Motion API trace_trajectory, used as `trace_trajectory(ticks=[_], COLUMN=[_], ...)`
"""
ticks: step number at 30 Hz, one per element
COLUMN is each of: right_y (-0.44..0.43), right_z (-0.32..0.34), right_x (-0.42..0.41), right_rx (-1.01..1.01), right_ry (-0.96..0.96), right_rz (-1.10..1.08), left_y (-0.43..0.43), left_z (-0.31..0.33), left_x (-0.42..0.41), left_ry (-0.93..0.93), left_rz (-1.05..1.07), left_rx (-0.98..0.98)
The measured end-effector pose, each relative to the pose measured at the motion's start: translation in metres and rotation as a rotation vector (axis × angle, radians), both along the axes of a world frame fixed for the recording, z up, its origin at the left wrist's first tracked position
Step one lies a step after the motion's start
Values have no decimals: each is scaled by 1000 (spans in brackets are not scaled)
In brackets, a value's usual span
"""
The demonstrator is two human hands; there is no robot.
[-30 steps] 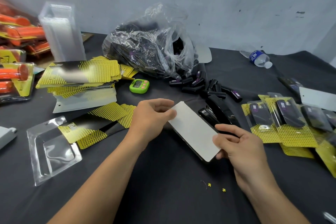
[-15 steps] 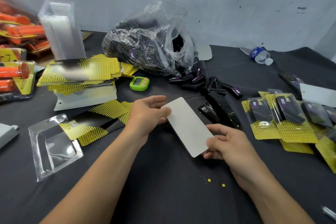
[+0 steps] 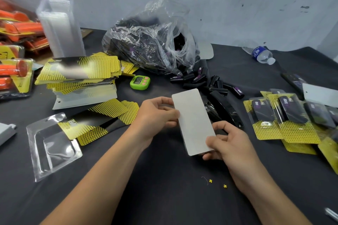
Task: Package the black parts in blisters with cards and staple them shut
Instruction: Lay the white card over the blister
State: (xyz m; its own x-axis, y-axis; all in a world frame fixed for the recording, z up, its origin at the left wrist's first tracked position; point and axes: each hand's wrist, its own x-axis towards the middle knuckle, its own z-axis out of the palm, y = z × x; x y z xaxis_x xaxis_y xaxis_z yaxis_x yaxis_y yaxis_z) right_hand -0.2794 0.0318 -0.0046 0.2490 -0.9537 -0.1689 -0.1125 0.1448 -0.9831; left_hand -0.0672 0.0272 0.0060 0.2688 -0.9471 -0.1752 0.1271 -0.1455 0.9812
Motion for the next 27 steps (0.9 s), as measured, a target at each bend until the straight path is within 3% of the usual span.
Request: trace_trajectory(ticks=[4,8,12,16,21,27], right_y=[6,4,-3,-7,-4,-5], right_z=[-1,-2,-4,-7,-10,-9], right_x=[5,7,7,2,5,7], right_rx=[-184,-268,-125,-82,-144,-96], right_ry=[228,295,119,42,86,38], right_rz=[16,-48,-50,-11,10,54], left_y=[4,5,5,7,6,5], left_z=[0,1,3,2,0,1], left_x=[-5,-7,-9,-10,-12,-15], left_ry=[-98,-50,123,71,-66,-39], left_rz=[-50,-82,-147,-164,-45,-38], left_rx=[-15,-43,-60,-93,-69,-54])
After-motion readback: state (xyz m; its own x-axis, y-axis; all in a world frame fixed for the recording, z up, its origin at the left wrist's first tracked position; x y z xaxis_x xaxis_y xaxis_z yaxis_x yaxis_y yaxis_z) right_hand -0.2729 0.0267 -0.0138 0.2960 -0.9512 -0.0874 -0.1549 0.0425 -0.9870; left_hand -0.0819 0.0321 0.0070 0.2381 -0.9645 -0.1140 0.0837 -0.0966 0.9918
